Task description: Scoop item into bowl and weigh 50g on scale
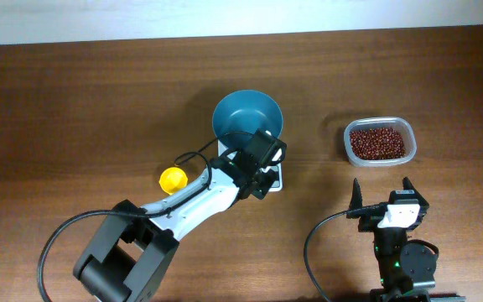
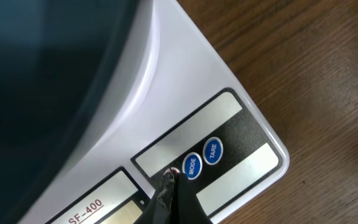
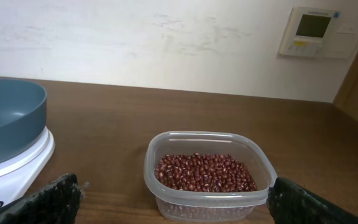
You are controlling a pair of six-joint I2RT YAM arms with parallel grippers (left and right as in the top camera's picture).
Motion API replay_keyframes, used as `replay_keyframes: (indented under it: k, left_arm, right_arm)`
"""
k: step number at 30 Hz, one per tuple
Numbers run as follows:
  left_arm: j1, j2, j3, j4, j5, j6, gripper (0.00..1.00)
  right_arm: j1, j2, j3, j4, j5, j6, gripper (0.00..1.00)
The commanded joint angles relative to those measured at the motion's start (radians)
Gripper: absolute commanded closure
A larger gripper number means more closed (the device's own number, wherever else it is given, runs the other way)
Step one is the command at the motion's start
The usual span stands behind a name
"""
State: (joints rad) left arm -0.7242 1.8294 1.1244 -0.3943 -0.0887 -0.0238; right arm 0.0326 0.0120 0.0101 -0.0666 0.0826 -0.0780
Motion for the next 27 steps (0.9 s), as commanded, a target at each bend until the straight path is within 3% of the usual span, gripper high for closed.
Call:
replay_keyframes:
  k: [1,27]
  left_arm:
    - [-0.003,0.025,0.017,0.016,-0.026,-0.014,1.00]
    - [-0.024,0.056,0.017,0.014,-0.092,-0.014,1.00]
  right_arm:
    - [0.006,-0.008,-0.005,-0.006,0.019,0.006,0.01]
    - [0.006,-0.008,-0.005,-0.006,0.019,0.006,0.01]
